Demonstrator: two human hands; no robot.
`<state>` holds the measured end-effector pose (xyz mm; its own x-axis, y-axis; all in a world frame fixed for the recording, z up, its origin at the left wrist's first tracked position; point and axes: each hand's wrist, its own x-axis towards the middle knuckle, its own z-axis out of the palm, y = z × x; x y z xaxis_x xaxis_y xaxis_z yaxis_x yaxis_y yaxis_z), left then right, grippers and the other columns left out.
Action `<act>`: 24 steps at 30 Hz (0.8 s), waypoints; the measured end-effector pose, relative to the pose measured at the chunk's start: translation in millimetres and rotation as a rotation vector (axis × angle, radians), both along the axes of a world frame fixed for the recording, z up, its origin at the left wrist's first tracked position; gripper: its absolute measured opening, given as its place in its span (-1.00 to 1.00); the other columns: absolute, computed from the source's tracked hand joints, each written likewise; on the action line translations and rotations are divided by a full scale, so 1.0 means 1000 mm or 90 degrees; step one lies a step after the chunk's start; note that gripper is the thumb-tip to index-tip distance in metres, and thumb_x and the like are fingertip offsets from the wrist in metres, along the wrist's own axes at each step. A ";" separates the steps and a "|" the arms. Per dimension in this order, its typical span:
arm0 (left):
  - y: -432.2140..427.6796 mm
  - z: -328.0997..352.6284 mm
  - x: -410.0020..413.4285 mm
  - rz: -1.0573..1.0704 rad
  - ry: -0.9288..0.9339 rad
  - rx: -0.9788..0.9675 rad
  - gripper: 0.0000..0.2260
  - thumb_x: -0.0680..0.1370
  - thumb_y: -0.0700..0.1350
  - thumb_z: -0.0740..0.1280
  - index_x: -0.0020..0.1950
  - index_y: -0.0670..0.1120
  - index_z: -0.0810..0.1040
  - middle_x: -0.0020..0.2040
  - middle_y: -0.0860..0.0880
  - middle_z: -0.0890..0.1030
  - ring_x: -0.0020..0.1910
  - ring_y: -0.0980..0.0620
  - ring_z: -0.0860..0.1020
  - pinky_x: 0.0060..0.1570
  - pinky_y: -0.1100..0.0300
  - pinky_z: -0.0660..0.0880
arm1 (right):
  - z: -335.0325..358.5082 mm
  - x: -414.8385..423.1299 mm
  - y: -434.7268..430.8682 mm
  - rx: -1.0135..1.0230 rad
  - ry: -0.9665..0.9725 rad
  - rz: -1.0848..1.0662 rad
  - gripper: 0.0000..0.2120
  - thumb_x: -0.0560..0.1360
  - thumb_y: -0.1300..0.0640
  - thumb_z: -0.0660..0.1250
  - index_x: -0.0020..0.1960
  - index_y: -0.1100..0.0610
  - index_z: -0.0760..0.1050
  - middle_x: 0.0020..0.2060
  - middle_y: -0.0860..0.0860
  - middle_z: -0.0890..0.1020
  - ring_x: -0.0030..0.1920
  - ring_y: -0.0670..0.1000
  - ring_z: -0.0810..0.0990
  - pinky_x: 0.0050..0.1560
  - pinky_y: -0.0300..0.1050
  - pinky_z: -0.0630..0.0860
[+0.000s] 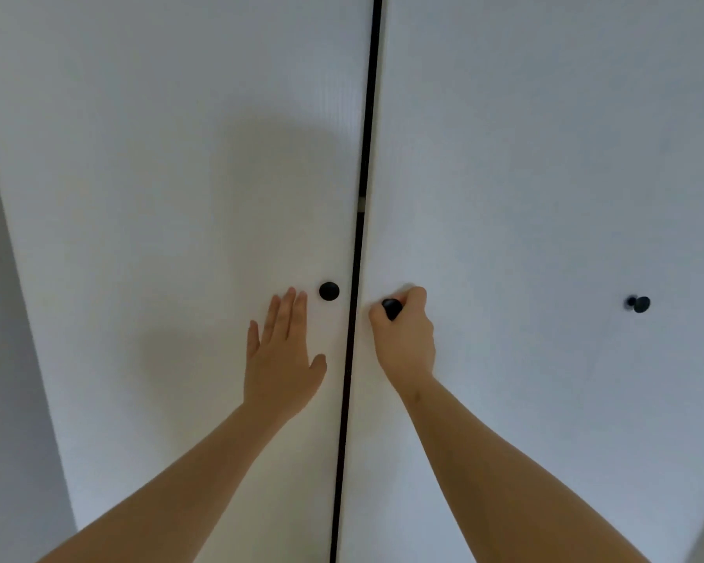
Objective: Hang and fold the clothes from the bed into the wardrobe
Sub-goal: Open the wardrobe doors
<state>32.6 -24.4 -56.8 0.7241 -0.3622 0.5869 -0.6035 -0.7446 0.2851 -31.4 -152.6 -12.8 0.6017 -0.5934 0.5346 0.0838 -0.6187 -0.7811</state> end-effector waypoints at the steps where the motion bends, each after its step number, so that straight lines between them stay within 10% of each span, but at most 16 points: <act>1: 0.003 -0.002 -0.012 -0.018 0.017 -0.048 -0.28 0.55 -0.02 0.20 0.52 -0.02 -0.25 0.54 0.05 -0.19 0.50 0.08 -0.24 0.45 0.05 -0.19 | -0.001 -0.011 0.003 0.009 -0.013 -0.001 -0.86 0.51 0.10 0.21 -0.06 0.05 0.23 -0.37 -0.10 0.45 -0.41 -0.08 0.44 -0.32 -0.13 0.40; 10: -0.022 0.001 -0.126 -0.259 0.118 -0.292 -0.52 0.54 -0.18 0.31 0.44 0.00 0.28 0.43 0.03 0.35 0.39 0.00 0.33 0.25 0.24 0.25 | -0.009 -0.136 0.003 0.071 -0.093 -0.027 -0.81 0.54 0.11 0.21 -0.19 -0.06 0.23 -0.34 -0.10 0.40 -0.36 -0.12 0.42 -0.44 -0.42 0.37; 24: -0.139 0.014 -0.284 -0.497 0.333 -0.353 -0.69 0.56 -0.24 0.23 0.26 0.04 0.45 0.08 0.18 0.51 -0.10 0.36 0.47 -0.27 0.64 0.32 | -0.003 -0.319 -0.091 0.207 -0.116 -0.044 -0.82 0.56 0.18 0.02 -0.11 0.05 0.37 -0.18 -0.02 0.45 -0.19 -0.05 0.42 -0.13 -0.22 0.42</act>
<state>-251.3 -163.9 -42.4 0.6166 -0.6106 0.4970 -0.5609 0.1022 0.8215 -350.2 -243.8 -15.3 0.4671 -0.7855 0.4061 0.2070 -0.3493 -0.9138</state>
